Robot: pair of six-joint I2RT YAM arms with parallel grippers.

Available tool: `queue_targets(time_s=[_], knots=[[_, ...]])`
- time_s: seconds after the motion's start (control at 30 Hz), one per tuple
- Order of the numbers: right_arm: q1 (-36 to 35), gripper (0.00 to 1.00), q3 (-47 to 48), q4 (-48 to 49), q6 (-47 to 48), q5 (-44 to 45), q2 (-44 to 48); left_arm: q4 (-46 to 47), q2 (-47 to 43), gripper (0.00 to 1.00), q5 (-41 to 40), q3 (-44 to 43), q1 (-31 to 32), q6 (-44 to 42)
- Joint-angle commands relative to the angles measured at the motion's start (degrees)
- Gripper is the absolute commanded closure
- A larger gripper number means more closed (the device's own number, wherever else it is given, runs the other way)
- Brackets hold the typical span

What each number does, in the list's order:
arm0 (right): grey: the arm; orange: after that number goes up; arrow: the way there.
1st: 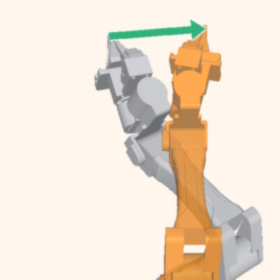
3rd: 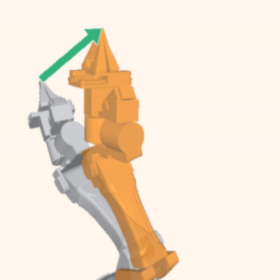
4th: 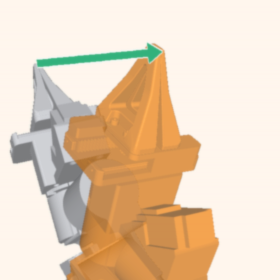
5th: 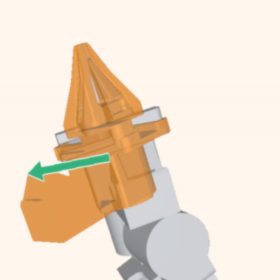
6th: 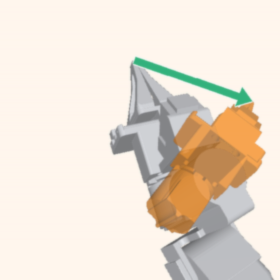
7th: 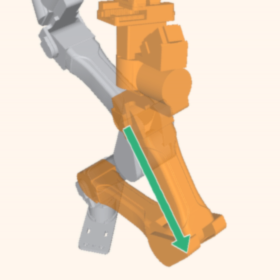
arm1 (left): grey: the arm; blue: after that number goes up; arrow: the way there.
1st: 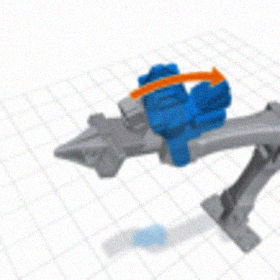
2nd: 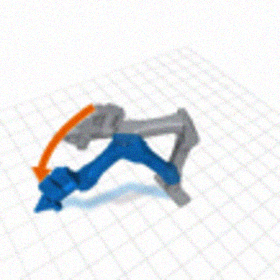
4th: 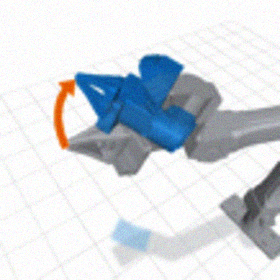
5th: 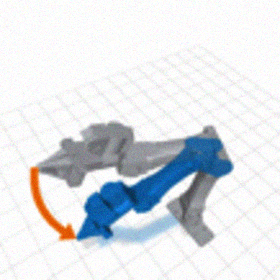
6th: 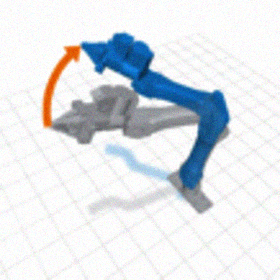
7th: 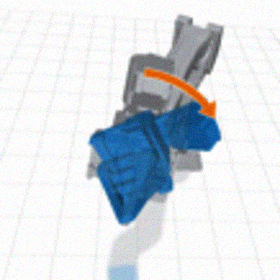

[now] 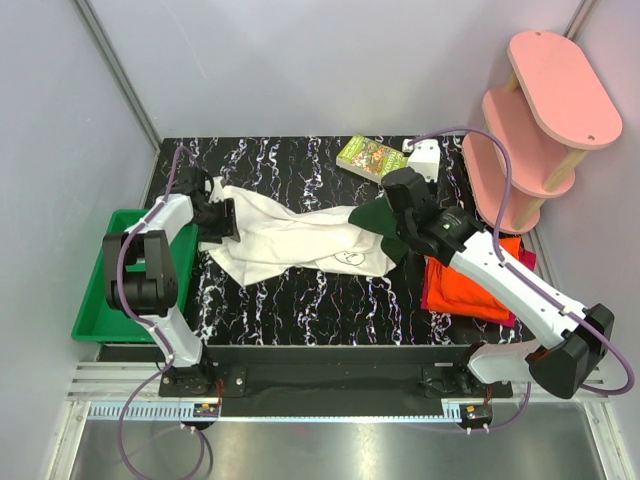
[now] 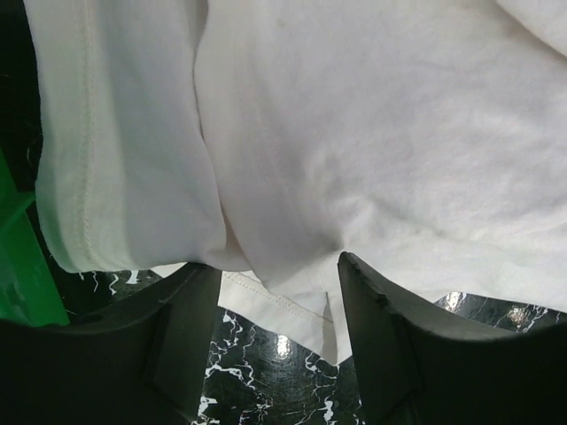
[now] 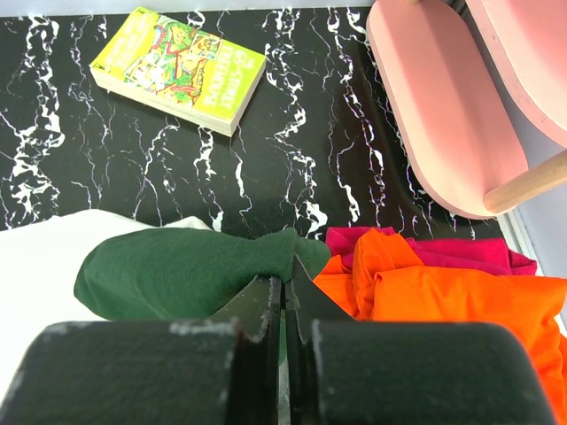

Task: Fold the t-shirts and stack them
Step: Flatten the tshirt out

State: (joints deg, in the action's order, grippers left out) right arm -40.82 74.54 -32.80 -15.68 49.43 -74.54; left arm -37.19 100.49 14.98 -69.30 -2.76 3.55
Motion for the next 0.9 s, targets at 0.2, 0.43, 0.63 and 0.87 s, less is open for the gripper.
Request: queue_targets(time_s=[0.2,0.43,0.63,0.87], knots=[[0.39,1.00,1.39,2.56,1.62,1.37,-1.92,2.30,0.68,0.51,-0.13,-0.76,0.13,0.75],[0.39,1.00,1.22,3.09,0.92,0.67,-2.54,2.30,-1.08,0.66,1.01,0.65,0.13,0.67],[0.30,1.00,1.04,3.09,0.57,0.49,-2.71,2.12,-2.93,0.71,1.72,1.44,0.13,0.49],[0.30,1.00,0.69,3.09,-0.23,-0.03,-2.36,1.86,-5.74,1.00,1.80,2.15,0.13,0.40]])
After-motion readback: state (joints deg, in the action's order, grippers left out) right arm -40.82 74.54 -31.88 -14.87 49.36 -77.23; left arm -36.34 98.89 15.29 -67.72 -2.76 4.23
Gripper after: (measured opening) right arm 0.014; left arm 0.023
